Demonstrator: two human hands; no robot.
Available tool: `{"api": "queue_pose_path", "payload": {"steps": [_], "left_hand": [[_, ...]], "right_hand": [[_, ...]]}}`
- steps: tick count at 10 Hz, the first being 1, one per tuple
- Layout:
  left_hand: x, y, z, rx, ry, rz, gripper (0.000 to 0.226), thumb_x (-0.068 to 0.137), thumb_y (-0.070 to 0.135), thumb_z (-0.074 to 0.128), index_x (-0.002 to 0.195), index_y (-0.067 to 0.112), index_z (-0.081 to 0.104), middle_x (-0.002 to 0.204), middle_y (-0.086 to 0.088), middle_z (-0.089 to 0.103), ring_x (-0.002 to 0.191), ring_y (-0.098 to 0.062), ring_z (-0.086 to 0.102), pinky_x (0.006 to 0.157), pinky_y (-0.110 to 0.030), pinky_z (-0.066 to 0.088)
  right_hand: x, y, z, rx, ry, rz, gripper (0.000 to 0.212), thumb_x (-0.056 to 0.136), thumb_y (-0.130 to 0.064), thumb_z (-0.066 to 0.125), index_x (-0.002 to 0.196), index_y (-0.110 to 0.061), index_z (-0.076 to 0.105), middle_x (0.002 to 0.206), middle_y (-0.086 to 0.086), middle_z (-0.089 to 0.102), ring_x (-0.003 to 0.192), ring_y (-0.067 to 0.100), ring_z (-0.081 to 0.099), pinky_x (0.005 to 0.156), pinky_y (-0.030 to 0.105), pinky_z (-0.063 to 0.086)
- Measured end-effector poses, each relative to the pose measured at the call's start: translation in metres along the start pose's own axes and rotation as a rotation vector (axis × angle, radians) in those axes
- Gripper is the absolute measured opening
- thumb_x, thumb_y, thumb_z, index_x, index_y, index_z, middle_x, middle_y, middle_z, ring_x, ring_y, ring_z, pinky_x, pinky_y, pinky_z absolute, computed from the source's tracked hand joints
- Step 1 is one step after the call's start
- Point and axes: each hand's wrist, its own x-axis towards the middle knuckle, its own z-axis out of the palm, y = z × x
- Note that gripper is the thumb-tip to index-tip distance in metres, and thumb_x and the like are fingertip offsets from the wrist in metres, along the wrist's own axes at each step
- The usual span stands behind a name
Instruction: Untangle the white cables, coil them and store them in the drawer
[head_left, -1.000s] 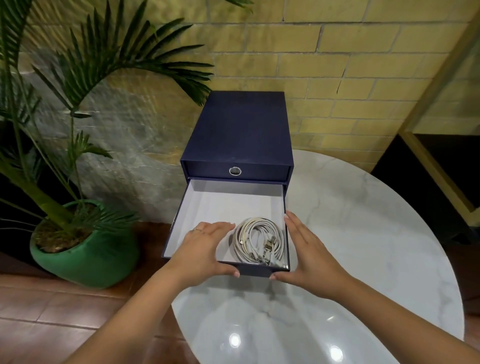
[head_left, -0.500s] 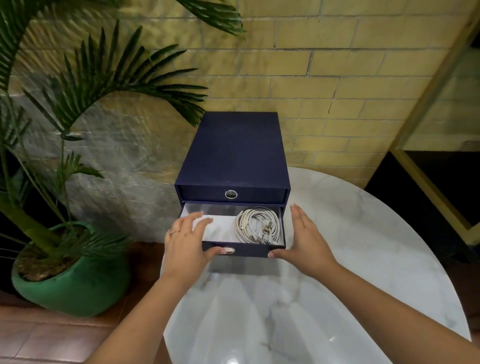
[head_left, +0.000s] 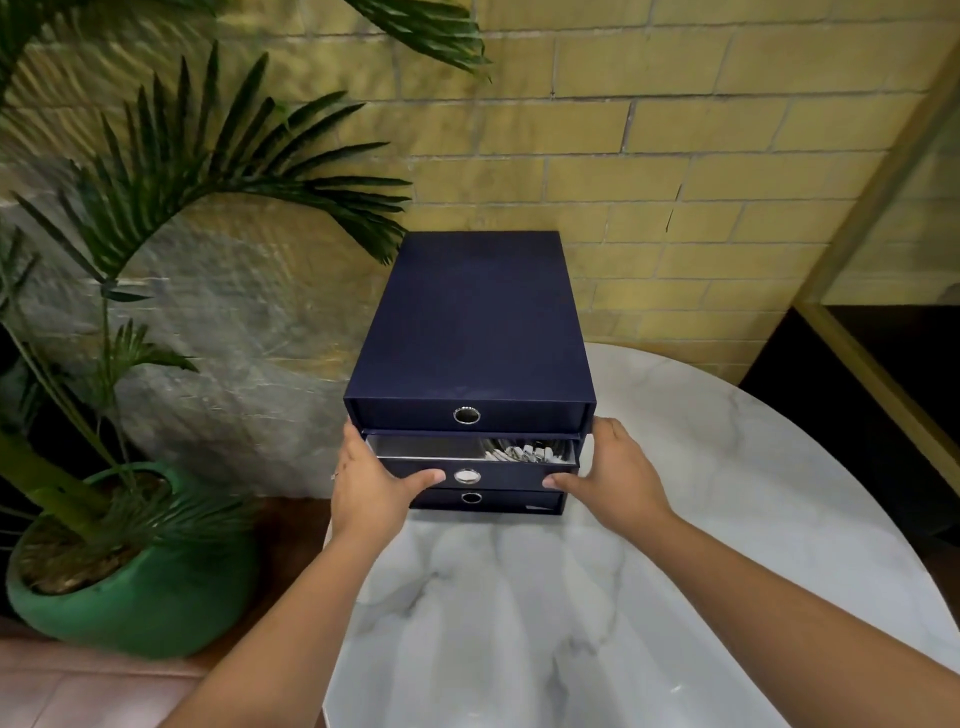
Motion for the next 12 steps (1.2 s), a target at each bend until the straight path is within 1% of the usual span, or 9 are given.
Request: {"api": "queue_pose_path", "payload": {"steps": [1,2,4,6,8,9,10,11,12], "left_hand": [[0.005,0.002,0.008,-0.028,0.042,-0.05,0.12,0.055,0.046,0.089,0.146,0.01,0.021,0.147,-0.012,0.035,0.134,-0.038,0.036,0.103,-0.049,0.039],[0.007,0.007,0.012,-0.026,0.086,-0.066,0.118,0.055,0.047,0.089,0.144,0.006,0.022,0.144,-0.015,0.036,0.131,-0.038,0.038,0.101,-0.048,0.041],[0.013,0.011,0.021,-0.004,0.131,-0.107,0.121,0.055,0.054,0.085,0.143,0.004,0.02,0.144,-0.017,0.033,0.134,-0.037,0.033,0.104,-0.049,0.038],[0.014,0.017,0.024,0.041,0.162,-0.13,0.118,0.059,0.053,0.084,0.143,0.002,0.019,0.143,-0.018,0.032,0.134,-0.037,0.032,0.103,-0.047,0.038],[0.011,0.014,0.021,0.051,0.125,-0.119,0.111,0.065,0.05,0.082,0.144,0.003,0.018,0.144,-0.018,0.032,0.133,-0.039,0.034,0.102,-0.05,0.039],[0.008,0.013,0.016,0.006,0.096,-0.111,0.102,0.074,0.042,0.079,0.146,0.004,0.017,0.146,-0.017,0.032,0.134,-0.038,0.034,0.106,-0.049,0.035],[0.004,0.015,0.013,-0.02,0.046,-0.111,0.101,0.081,0.032,0.075,0.151,0.005,0.007,0.153,-0.016,0.027,0.139,-0.037,0.029,0.11,-0.048,0.031],[-0.01,0.018,0.008,-0.028,-0.014,-0.102,0.103,0.086,0.03,0.069,0.152,0.006,-0.006,0.16,-0.013,0.014,0.144,-0.034,0.02,0.114,-0.045,0.024],[-0.029,0.024,0.006,0.019,-0.081,-0.087,0.101,0.088,0.035,0.065,0.152,0.008,-0.008,0.162,-0.01,0.002,0.148,-0.029,0.008,0.117,-0.041,0.017]], "right_hand": [[0.007,-0.002,0.004,-0.003,0.036,0.024,0.064,0.072,-0.046,0.077,0.121,-0.02,0.045,0.121,-0.003,0.051,0.109,0.02,0.052,0.075,0.028,0.042],[0.012,-0.003,0.006,-0.01,0.072,0.027,0.062,0.072,-0.046,0.076,0.119,-0.02,0.045,0.118,-0.004,0.051,0.104,0.019,0.054,0.072,0.028,0.043],[0.022,-0.005,0.012,-0.008,0.111,0.055,0.059,0.073,-0.046,0.076,0.116,-0.02,0.046,0.114,-0.003,0.053,0.098,0.02,0.056,0.068,0.03,0.045],[0.026,-0.005,0.014,-0.019,0.138,0.067,0.057,0.073,-0.046,0.075,0.115,-0.021,0.047,0.111,-0.003,0.056,0.093,0.02,0.057,0.065,0.031,0.046],[0.021,-0.005,0.011,-0.061,0.07,0.067,0.055,0.078,-0.044,0.071,0.119,-0.019,0.044,0.115,-0.001,0.055,0.097,0.023,0.058,0.071,0.034,0.049],[0.015,-0.005,0.005,-0.087,0.018,0.058,0.054,0.08,-0.046,0.069,0.12,-0.019,0.046,0.115,-0.001,0.054,0.098,0.022,0.058,0.072,0.034,0.049],[0.008,-0.005,0.0,-0.13,-0.05,0.043,0.056,0.08,-0.047,0.068,0.124,-0.021,0.045,0.12,0.0,0.052,0.102,0.023,0.056,0.077,0.036,0.051],[-0.003,-0.007,-0.009,-0.146,-0.082,0.008,0.064,0.081,-0.048,0.066,0.133,-0.022,0.039,0.126,0.001,0.049,0.11,0.025,0.052,0.081,0.037,0.049],[-0.012,-0.01,-0.023,-0.195,-0.114,-0.033,0.076,0.082,-0.049,0.064,0.142,-0.021,0.028,0.138,0.002,0.041,0.121,0.027,0.045,0.091,0.039,0.046]]}}
